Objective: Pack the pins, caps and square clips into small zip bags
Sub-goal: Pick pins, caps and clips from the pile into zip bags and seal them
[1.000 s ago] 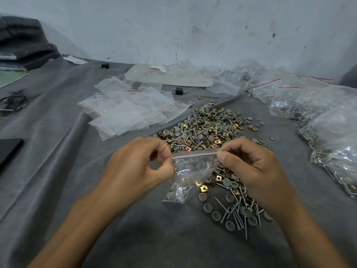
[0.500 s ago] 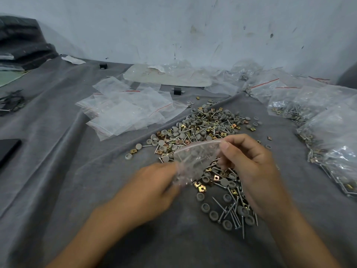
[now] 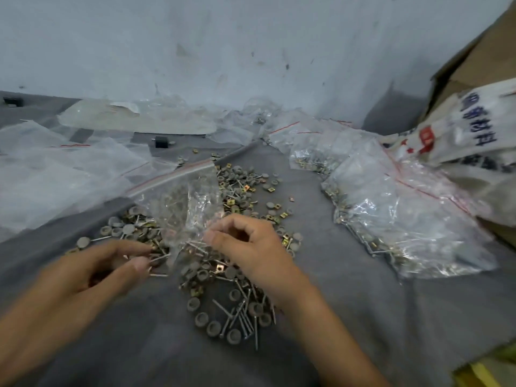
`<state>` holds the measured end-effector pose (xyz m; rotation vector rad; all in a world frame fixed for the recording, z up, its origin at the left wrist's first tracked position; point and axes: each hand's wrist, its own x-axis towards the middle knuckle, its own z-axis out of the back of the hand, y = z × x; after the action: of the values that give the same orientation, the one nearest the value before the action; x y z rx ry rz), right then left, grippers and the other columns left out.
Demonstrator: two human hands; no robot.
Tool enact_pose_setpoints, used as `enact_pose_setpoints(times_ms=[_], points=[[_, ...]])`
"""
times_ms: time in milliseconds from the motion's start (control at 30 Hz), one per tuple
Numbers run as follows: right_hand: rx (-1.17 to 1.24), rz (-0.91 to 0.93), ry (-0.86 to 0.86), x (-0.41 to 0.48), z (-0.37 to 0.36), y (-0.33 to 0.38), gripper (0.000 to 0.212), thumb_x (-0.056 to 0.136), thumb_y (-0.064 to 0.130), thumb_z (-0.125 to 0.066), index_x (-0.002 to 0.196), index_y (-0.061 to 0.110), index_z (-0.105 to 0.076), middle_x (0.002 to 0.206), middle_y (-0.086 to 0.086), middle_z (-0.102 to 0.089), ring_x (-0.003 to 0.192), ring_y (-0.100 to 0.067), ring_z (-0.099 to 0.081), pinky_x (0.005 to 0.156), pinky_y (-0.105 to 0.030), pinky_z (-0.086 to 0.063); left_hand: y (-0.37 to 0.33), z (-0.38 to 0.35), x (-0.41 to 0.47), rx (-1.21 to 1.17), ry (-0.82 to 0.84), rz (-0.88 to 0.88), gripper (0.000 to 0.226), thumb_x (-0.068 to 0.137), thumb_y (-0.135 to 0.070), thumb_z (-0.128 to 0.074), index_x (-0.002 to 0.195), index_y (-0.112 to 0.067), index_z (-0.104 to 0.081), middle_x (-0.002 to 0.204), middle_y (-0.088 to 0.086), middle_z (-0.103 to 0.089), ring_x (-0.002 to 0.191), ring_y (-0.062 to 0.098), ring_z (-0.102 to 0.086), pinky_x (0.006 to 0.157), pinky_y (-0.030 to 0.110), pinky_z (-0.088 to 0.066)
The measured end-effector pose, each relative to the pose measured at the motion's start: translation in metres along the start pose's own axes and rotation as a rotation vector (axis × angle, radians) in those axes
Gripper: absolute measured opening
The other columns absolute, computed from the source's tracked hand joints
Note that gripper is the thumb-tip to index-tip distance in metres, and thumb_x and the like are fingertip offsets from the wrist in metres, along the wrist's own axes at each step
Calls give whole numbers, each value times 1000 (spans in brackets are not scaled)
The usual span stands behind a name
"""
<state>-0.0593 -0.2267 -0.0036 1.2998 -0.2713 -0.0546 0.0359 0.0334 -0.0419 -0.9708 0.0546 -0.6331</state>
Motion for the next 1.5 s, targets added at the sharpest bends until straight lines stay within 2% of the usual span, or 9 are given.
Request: enact_pose_setpoints(times_ms=[333,500,567,667,867,967,1067,1300,1500], points=[[419,-210,-611,18,84,-10,10,94,25,-69,98,18,-74,76,6,-64,57,-6,-57,57,-23,-51,4,7,11,20,89,155,54,76,-80,-51,113,-46,-71,71,-12,-74,63,2,-70,51,16,-54],[811,-343,-1071,25,130,-37,34,98,5,-61,131,0,-59,120,-15,-67,112,-22,-64,94,-31,-53,11,0,14,46,72,149,56,79,-81,-49,116,-45,-70,75,-14,-75,67,0,-71,52,18,-55],[822,-398,-1115,25,135,-45,30,98,4,-58,127,-1,-61,120,-18,-65,109,-24,-65,88,-30,-54,33,1,16,92,43,171,64,80,-87,-46,121,-43,-69,85,-17,-76,75,-2,-72,56,19,-57],[760,-432,-1020,27,127,-43,8,96,9,-59,102,11,-65,89,-4,-61,69,-12,-55,60,-24,-49,59,6,22,159,0,154,63,82,-87,-44,120,-42,-69,94,-21,-76,81,-1,-72,58,21,-58],[539,-335,-567,12,82,-14,9,98,11,-59,102,15,-67,75,2,-69,66,-11,-61,60,-25,-49,24,20,35,443,-293,36,12,94,-34,-64,104,-36,-70,93,-17,-74,83,9,-70,75,26,-53],[422,-296,-339,5,50,-4,12,98,13,-58,101,14,-70,80,-1,-69,70,-12,-61,62,-28,-48,19,30,39,633,-339,132,32,94,-10,-62,126,-10,-66,131,19,-65,119,44,-61,95,59,-49],[361,-276,-157,0,19,2,19,97,13,-59,91,21,-75,83,-2,-70,71,-13,-63,60,-27,-51,24,38,39,709,-273,391,50,100,-23,-56,149,-16,-47,159,14,-41,144,35,-40,109,57,-35],[259,-269,-14,-5,-18,1,24,97,12,-60,89,28,-77,82,-1,-73,72,-12,-64,61,-25,-52,33,41,43,784,-216,521,46,103,-38,-46,146,-23,-49,143,10,-57,132,37,-48,106,47,-36],[215,-286,25,-5,-25,-1,25,98,13,-60,89,28,-77,82,0,-73,72,-10,-65,63,-24,-51,30,42,40,878,-295,435,25,101,-34,-52,107,-24,-73,112,7,-68,111,36,-55,88,43,-41]])
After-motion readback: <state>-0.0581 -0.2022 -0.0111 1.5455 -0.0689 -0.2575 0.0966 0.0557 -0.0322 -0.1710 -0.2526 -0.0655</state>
